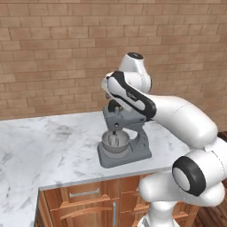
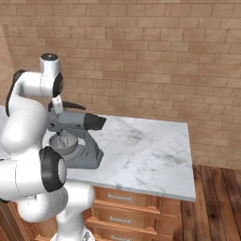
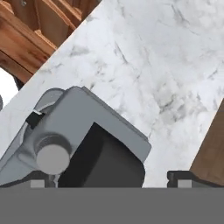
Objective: Close the stand mixer head.
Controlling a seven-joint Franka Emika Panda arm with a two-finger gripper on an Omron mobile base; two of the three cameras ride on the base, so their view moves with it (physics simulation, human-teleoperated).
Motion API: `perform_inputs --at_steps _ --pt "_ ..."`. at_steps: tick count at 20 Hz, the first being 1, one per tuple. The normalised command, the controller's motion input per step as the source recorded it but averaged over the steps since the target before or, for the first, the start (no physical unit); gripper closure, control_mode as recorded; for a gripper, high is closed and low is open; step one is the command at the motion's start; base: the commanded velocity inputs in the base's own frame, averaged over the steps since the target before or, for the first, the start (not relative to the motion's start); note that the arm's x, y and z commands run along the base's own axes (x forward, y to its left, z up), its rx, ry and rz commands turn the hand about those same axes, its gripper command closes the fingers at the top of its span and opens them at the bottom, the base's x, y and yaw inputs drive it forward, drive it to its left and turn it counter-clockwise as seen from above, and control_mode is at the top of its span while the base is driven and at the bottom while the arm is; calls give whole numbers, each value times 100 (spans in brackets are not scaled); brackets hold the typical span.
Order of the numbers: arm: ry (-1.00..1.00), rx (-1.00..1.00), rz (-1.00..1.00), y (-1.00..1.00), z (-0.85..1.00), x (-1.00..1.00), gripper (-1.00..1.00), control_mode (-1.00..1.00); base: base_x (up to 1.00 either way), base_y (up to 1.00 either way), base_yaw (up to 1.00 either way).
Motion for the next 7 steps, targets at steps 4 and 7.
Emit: perform_inputs --at_steps 4,7 --pt "-24 -12 35 92 92 0 -100 -100 0 0 0" --pt "-19 -21 44 72 100 0 -100 -100 0 0 0"
